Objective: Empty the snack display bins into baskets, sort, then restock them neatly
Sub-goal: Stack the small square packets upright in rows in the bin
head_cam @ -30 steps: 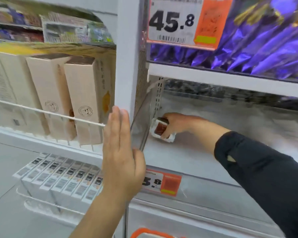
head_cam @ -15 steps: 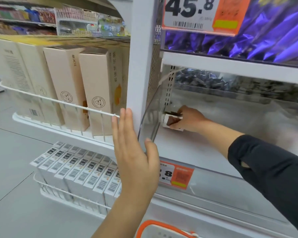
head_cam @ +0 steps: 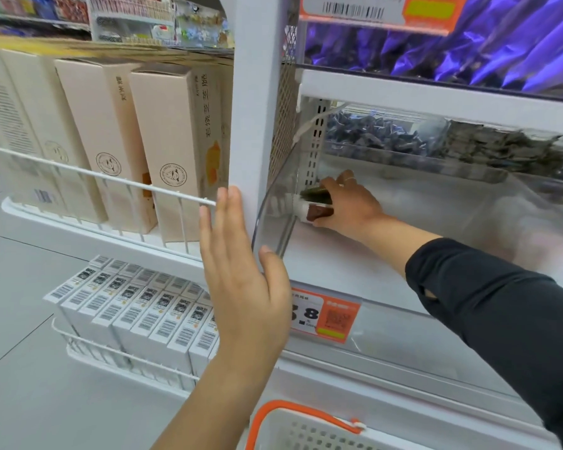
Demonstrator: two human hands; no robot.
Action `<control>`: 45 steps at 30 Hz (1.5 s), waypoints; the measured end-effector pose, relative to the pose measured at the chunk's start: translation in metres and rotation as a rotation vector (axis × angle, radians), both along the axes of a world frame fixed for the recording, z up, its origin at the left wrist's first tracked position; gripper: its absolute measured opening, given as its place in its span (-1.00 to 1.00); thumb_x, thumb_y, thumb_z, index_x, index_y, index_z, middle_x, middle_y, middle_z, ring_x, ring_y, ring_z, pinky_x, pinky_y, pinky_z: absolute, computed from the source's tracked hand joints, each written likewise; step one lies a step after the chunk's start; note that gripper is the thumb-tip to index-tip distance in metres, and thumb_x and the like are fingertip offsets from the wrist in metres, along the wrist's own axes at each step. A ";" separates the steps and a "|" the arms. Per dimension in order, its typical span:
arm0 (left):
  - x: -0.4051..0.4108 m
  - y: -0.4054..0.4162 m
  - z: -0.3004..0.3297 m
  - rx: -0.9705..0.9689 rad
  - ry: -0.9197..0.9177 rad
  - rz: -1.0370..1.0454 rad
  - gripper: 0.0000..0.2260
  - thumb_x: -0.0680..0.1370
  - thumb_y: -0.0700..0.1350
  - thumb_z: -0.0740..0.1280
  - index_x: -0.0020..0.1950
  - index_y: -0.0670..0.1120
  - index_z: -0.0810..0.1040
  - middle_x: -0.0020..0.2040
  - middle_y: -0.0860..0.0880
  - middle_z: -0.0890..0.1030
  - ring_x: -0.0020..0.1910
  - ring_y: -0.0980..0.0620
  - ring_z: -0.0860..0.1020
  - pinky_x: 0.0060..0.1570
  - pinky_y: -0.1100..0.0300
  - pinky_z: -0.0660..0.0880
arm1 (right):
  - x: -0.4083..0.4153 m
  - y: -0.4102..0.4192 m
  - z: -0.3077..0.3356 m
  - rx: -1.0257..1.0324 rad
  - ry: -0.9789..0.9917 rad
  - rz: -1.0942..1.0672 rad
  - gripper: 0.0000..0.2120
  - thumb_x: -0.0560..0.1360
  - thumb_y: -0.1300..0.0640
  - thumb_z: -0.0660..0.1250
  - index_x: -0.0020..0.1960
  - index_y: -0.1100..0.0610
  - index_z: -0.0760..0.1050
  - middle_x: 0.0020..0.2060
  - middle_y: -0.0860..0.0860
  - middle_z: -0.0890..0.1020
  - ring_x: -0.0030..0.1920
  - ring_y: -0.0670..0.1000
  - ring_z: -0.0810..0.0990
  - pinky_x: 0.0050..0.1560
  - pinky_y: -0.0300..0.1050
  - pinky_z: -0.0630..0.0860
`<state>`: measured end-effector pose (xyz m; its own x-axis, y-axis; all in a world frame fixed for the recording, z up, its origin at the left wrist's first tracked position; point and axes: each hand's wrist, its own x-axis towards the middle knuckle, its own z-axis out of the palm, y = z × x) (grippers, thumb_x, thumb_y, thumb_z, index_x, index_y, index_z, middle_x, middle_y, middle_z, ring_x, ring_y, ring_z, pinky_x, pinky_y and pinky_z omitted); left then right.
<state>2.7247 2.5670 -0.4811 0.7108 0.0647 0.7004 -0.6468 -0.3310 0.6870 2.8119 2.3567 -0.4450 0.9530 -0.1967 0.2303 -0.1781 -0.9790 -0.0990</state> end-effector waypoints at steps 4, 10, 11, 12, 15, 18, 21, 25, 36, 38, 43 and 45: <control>0.000 0.002 -0.001 0.013 -0.008 0.006 -0.40 0.55 -0.26 0.14 0.57 -0.03 0.04 0.58 0.06 0.11 0.57 0.05 -0.05 0.52 0.23 -0.09 | -0.001 0.000 0.005 0.131 -0.017 -0.251 -0.03 0.34 -0.27 0.46 0.49 0.17 0.08 0.43 0.20 0.26 0.28 0.24 0.45 0.10 -0.03 0.49; 0.000 0.000 0.000 0.008 -0.008 0.010 -0.41 0.56 -0.26 0.13 0.57 -0.04 0.05 0.58 0.06 0.11 0.57 0.05 -0.05 0.53 0.20 -0.08 | 0.005 0.009 -0.002 0.686 0.081 -0.355 -0.55 0.54 0.07 0.34 0.35 0.23 0.37 0.15 0.04 0.52 0.19 0.09 0.51 0.11 -0.21 0.42; 0.000 0.000 0.000 0.006 -0.009 0.010 -0.41 0.56 -0.26 0.13 0.57 -0.04 0.05 0.58 0.06 0.11 0.57 0.05 -0.05 0.53 0.20 -0.08 | 0.008 0.012 -0.004 0.746 0.072 -0.354 -0.59 0.56 0.13 0.30 0.35 0.24 0.37 0.18 0.06 0.51 0.21 0.10 0.49 0.19 -0.18 0.40; 0.000 0.000 0.000 0.004 -0.010 0.013 -0.41 0.55 -0.26 0.13 0.57 -0.05 0.06 0.58 0.06 0.11 0.57 0.05 -0.05 0.53 0.20 -0.08 | 0.010 0.016 -0.006 0.757 0.058 -0.352 -0.59 0.54 0.14 0.32 0.34 0.25 0.38 0.17 0.09 0.51 0.19 0.12 0.49 0.21 -0.15 0.41; 0.001 -0.001 -0.001 -0.002 -0.017 0.019 -0.40 0.54 -0.28 0.13 0.57 -0.06 0.07 0.57 0.04 0.13 0.57 0.03 -0.03 0.53 0.18 -0.06 | 0.015 0.023 -0.007 0.796 0.006 -0.381 -0.50 0.47 0.13 0.42 0.32 0.26 0.37 0.16 0.13 0.54 0.16 0.14 0.53 0.14 -0.12 0.50; 0.002 -0.001 -0.001 -0.003 -0.024 0.024 -0.40 0.53 -0.29 0.13 0.56 -0.07 0.08 0.57 0.01 0.15 0.57 0.01 -0.01 0.53 0.16 -0.05 | 0.018 0.021 -0.007 0.849 -0.046 -0.429 -0.29 0.39 0.06 0.50 0.41 0.25 0.26 0.24 0.14 0.52 0.19 0.15 0.53 0.17 0.02 0.56; 0.001 -0.001 -0.001 -0.005 -0.021 0.022 -0.40 0.54 -0.28 0.13 0.56 -0.06 0.07 0.57 0.02 0.14 0.57 0.02 -0.02 0.53 0.15 -0.04 | 0.017 0.014 -0.008 0.825 -0.056 -0.379 -0.26 0.40 0.04 0.50 0.43 0.22 0.22 0.23 0.13 0.49 0.21 0.15 0.50 0.19 0.02 0.53; 0.002 0.000 -0.002 0.001 -0.024 0.018 -0.40 0.54 -0.27 0.13 0.56 -0.03 0.05 0.57 0.04 0.13 0.57 0.05 -0.04 0.53 0.16 -0.05 | 0.013 0.005 -0.007 0.804 -0.008 -0.300 -0.43 0.38 -0.06 0.51 0.23 0.20 0.40 0.08 0.07 0.54 0.03 0.07 0.52 -0.04 -0.12 0.48; 0.003 0.001 -0.002 0.024 -0.032 0.025 -0.40 0.54 -0.27 0.14 0.56 -0.07 0.08 0.56 0.03 0.15 0.57 0.02 -0.02 0.53 0.17 -0.04 | 0.005 0.005 -0.009 0.775 0.069 -0.284 -0.61 0.43 0.01 0.49 0.09 0.16 0.40 -0.02 0.04 0.47 -0.01 0.04 0.44 -0.03 -0.18 0.37; 0.002 0.001 -0.002 0.026 -0.032 0.025 -0.40 0.54 -0.26 0.14 0.57 -0.07 0.08 0.56 0.04 0.14 0.57 0.03 -0.02 0.53 0.17 -0.04 | 0.007 0.009 -0.008 0.884 0.016 -0.310 -0.51 0.42 -0.01 0.49 0.21 0.22 0.43 0.02 0.07 0.49 -0.02 0.05 0.47 -0.08 -0.16 0.45; 0.002 0.001 -0.002 0.025 -0.037 0.037 -0.40 0.54 -0.27 0.15 0.56 -0.08 0.08 0.56 0.03 0.15 0.57 0.02 -0.01 0.53 0.16 -0.03 | 0.010 0.007 -0.007 1.008 -0.004 -0.339 -0.49 0.44 -0.03 0.47 0.24 0.23 0.43 -0.01 0.10 0.52 -0.24 0.00 0.50 -0.26 -0.19 0.53; 0.003 0.000 -0.002 0.027 -0.041 0.042 -0.40 0.54 -0.28 0.15 0.56 -0.09 0.09 0.56 0.02 0.15 0.57 0.00 0.00 0.53 0.16 -0.03 | 0.013 0.007 -0.010 0.990 -0.013 -0.355 -0.47 0.45 -0.09 0.44 0.24 0.23 0.41 -0.03 0.10 0.53 -0.19 0.04 0.53 -0.13 -0.11 0.57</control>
